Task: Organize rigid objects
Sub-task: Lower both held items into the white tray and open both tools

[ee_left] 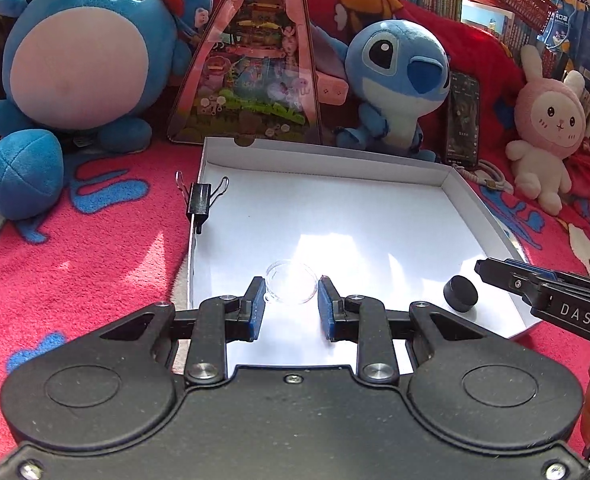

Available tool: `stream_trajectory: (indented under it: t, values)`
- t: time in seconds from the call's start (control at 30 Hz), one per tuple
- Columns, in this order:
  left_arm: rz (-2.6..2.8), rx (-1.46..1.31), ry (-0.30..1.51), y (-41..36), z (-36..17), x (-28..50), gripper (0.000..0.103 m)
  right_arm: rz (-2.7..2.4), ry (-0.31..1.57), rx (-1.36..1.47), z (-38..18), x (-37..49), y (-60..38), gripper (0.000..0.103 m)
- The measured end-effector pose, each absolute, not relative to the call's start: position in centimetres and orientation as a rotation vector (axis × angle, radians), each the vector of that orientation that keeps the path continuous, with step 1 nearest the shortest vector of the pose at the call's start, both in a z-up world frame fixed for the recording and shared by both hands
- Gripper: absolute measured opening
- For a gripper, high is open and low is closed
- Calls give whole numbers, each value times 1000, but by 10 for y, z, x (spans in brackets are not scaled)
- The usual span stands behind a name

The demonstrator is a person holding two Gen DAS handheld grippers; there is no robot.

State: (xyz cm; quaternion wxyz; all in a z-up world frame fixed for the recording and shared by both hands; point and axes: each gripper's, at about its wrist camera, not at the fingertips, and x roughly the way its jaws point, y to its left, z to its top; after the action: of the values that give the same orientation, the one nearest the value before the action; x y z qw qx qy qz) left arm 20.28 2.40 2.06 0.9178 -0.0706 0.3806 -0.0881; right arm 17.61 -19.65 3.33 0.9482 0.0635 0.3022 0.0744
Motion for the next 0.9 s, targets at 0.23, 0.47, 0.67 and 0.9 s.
stream_trajectory:
  t: [0.23, 0.47, 0.67, 0.9]
  values:
    - [-195, -108, 782, 15, 12, 201, 27, 126, 576, -15, 15, 171, -175, 37]
    - [-196, -109, 779, 13, 11, 202, 27, 133, 574, -32, 10, 174, -171, 37]
    - [-200, -94, 770, 11, 11, 200, 27, 131, 582, -21, 5, 175, -173, 37]
    - [-201, -96, 766, 8, 11, 201, 27, 134, 584, -30, 5, 176, -172, 41]
